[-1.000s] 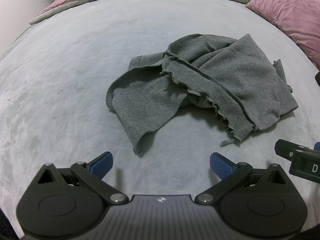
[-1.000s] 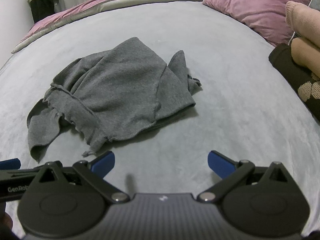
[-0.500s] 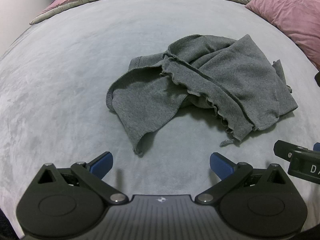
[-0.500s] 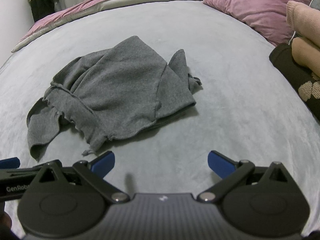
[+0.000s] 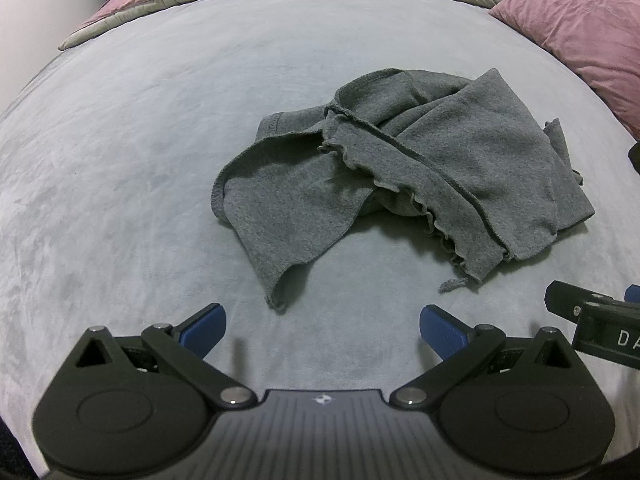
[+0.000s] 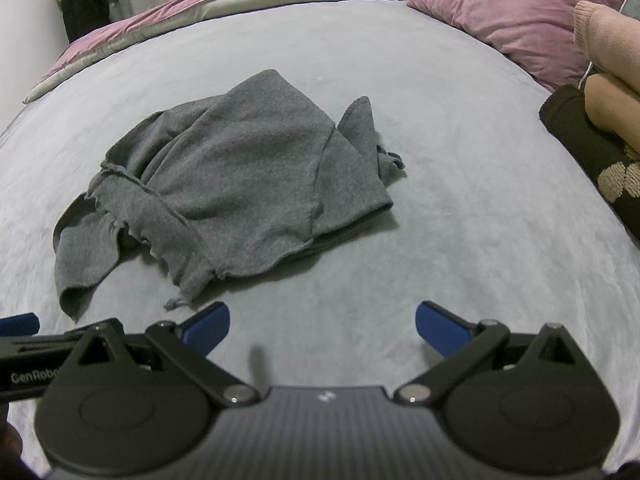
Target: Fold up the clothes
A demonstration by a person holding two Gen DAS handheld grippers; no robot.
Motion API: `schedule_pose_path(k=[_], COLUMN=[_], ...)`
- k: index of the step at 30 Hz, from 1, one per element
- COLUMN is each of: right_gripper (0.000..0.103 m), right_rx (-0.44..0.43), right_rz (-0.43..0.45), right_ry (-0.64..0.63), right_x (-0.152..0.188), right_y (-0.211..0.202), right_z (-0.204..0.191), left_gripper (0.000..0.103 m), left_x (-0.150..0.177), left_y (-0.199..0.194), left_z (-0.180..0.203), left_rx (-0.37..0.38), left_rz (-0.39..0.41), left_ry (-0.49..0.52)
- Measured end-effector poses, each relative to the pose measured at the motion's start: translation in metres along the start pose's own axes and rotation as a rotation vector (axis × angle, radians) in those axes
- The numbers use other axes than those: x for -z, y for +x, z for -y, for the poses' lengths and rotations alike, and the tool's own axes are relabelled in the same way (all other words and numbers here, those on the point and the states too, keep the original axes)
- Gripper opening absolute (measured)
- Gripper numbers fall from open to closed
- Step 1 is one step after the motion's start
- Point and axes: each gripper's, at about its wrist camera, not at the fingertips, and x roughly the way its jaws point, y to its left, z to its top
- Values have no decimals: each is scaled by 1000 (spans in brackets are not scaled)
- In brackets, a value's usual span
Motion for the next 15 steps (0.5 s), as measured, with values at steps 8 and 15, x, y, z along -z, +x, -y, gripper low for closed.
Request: schedule_pose_path(k=[8, 15], right_gripper=[103, 103], right_rx=[-1, -3], right_rz=[-3, -6], right_ry=[-2, -5], right_x=[0, 1], right_y=[0, 1], right_z=[0, 0], left_gripper=[103, 103], left_x=[0, 0], left_y=[0, -1], left_z=[1, 2], left_rx=[-1, -1], left_rz=[0, 0], left_ry=[-1, 0])
